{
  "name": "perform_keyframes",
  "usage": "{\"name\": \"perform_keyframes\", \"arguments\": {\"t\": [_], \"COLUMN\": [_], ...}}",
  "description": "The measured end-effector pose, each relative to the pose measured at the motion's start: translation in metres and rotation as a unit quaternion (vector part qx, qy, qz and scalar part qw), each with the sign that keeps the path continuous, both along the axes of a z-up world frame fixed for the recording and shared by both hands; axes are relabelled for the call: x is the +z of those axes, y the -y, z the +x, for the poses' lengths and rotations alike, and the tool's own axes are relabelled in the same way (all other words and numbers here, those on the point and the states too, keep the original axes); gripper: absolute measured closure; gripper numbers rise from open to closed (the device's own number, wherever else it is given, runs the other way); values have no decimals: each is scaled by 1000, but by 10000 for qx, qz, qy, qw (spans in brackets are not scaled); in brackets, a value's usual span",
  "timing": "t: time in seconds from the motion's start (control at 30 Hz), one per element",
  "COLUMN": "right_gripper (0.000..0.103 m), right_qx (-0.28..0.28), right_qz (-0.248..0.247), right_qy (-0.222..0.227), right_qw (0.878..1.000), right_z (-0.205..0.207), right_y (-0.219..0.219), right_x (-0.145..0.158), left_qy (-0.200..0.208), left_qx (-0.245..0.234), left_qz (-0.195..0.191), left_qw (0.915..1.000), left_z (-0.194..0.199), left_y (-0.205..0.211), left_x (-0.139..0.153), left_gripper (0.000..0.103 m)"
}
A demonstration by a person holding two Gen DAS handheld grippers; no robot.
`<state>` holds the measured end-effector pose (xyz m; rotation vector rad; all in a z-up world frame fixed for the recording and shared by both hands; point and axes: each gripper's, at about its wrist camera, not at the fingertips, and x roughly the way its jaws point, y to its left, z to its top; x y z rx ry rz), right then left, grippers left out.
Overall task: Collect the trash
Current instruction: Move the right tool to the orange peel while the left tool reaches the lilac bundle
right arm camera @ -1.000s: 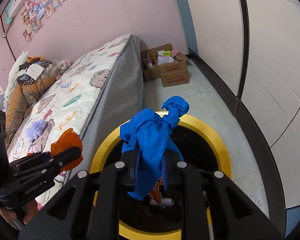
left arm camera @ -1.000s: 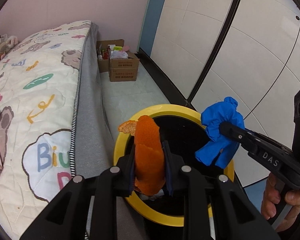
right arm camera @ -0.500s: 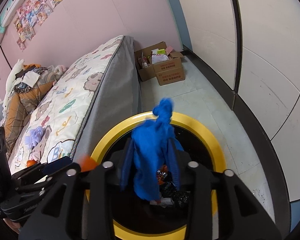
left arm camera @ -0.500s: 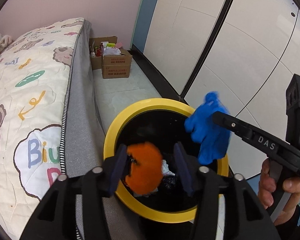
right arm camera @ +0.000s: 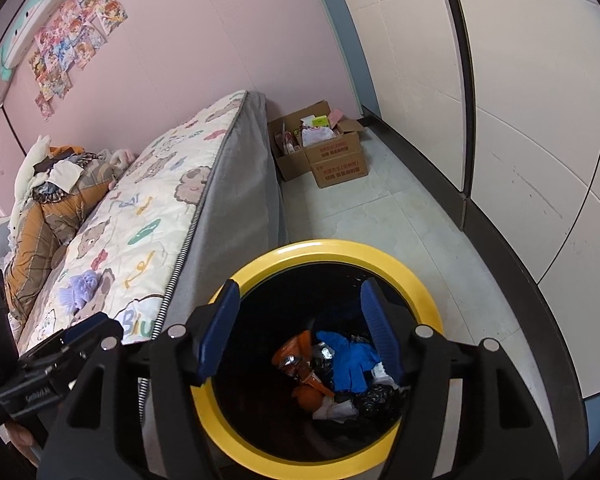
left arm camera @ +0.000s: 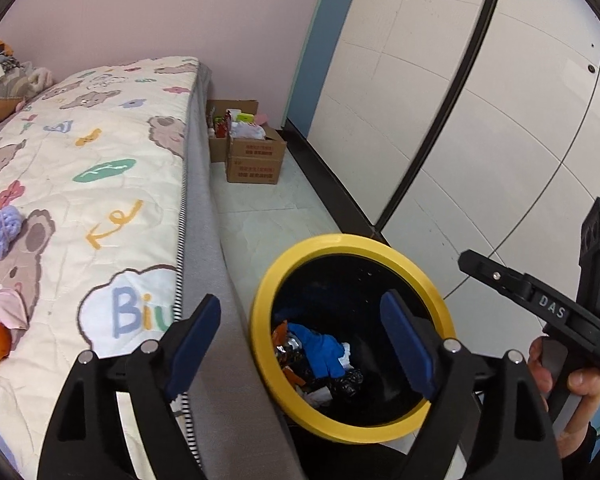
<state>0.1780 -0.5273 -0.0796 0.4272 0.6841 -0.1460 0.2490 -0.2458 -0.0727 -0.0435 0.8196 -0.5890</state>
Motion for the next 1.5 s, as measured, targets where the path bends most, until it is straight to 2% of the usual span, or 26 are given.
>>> {"name": "perform_keyframes", "arguments": {"t": [0.27,0.43,0.6,0.83,1.07,1.3,1.5], "right_gripper": [37,32,32,29,24,19,18], "right_qx": [264,484,751,1285,1646,2132,2869], "right_qz": [-69,-151,-285,-388,-461,-527,-712], "right_qy": [225,318,384,421,396,317,111], "right_qw": [9994,9982,9960,9901,9845,9751,9553], "right_z": [-5,-4,-1,10,26,47,65], "right_y": [-26,-49,-78,-127,-179,-235,-295], "right_x": [22,36,48,59,59,45,26], "left_qy": [296,356,427,487,414,297,172], "left_qx": [494,798,1064,1610,2123,2554,2826], "left_qz": [6,-32,-23,-99,-86,14,69], "left_qw": [9983,9962,9934,9857,9763,9664,9590], "left_z": [4,7,11,22,34,52,70], "left_y": [-48,-81,-118,-179,-239,-292,-331], "left_x": [18,26,33,41,37,23,7], "left_gripper": [17,16,15,15,15,15,15]}}
